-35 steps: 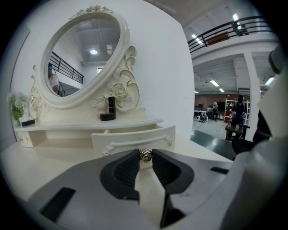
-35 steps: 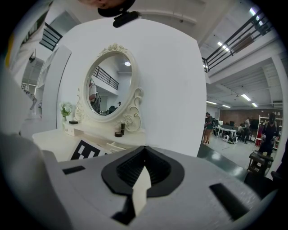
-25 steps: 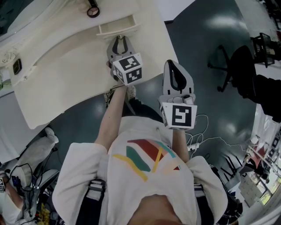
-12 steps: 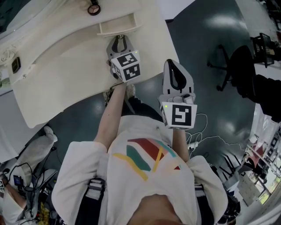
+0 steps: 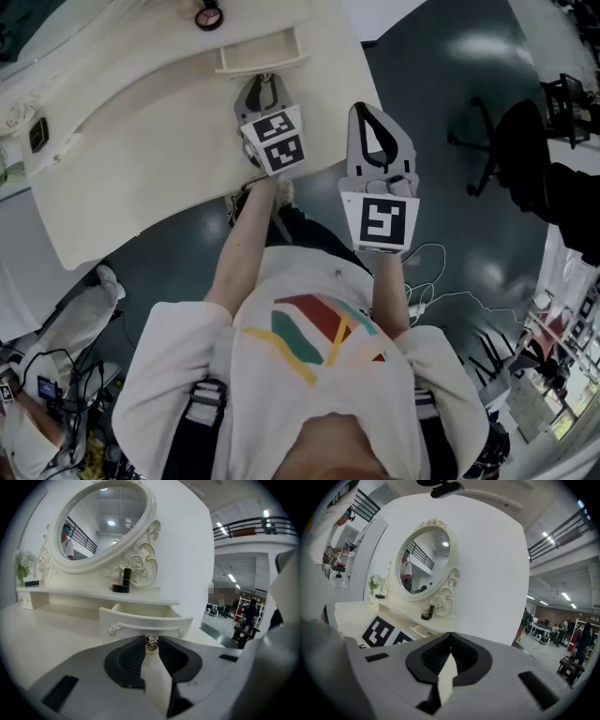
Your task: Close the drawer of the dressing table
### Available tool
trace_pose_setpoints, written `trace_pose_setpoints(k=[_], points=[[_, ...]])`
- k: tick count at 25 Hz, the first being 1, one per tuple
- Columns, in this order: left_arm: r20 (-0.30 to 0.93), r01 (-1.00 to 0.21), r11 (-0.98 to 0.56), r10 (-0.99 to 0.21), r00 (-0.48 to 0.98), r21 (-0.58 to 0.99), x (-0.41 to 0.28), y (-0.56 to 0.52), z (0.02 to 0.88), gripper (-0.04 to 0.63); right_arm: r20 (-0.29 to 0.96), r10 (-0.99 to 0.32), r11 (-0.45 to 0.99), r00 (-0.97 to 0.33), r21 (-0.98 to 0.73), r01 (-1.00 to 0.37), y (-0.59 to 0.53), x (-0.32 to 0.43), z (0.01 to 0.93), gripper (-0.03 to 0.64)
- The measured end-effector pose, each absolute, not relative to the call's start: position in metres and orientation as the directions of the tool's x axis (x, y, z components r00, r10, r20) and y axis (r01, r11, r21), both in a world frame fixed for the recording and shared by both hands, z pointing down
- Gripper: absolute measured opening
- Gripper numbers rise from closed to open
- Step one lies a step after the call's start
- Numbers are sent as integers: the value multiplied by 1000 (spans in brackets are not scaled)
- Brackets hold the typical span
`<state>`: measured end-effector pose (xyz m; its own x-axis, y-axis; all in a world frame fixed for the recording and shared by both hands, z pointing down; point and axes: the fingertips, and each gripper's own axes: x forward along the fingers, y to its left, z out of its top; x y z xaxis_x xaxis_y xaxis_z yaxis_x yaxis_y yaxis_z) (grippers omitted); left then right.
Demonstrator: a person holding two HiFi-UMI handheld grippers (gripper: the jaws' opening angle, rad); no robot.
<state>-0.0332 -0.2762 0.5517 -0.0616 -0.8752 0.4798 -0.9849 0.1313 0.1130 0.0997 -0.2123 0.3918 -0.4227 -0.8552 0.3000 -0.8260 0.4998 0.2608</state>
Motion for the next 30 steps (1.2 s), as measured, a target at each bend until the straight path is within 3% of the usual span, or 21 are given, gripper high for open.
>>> trace_pose_setpoints(k=[5, 30], points=[[394, -977, 136, -917, -63, 162, -33, -292, 537, 81, 317, -849, 504, -423, 245, -828, -207, 98, 394, 0], [447, -985, 157, -888, -108, 73, -41, -320, 547, 83, 359, -831, 518, -424, 224, -826, -216, 100, 408, 0]])
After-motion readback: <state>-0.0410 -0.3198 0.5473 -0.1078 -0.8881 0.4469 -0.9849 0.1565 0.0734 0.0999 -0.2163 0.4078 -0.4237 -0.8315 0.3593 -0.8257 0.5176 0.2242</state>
